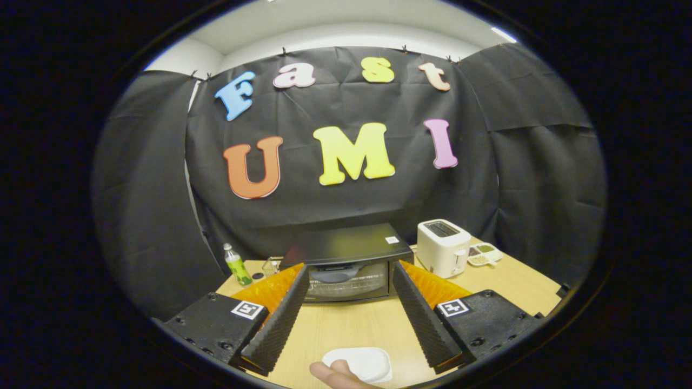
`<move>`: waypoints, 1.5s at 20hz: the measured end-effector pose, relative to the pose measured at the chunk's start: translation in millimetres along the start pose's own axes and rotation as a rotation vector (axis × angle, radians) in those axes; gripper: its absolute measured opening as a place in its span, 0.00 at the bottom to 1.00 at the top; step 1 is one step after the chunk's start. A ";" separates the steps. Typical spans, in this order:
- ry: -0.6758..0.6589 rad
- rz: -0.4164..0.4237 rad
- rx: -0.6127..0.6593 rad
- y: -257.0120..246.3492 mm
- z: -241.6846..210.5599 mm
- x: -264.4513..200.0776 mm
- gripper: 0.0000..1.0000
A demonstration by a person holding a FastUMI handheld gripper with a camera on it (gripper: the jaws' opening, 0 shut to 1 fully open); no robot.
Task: Open the toaster oven, put the food inside, and close the toaster oven door.
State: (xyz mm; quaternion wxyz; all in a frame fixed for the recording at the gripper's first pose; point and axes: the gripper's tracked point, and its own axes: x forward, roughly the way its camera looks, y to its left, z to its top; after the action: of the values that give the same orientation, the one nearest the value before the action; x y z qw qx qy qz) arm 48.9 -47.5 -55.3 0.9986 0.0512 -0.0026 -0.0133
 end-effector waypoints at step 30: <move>-0.176 0.059 -0.118 -9.5 8.4 -147.0 1.00</move>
State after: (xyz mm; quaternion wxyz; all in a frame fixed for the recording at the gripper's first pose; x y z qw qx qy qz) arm -98.3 -53.9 -48.5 0.9958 -0.0094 -0.0909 0.0117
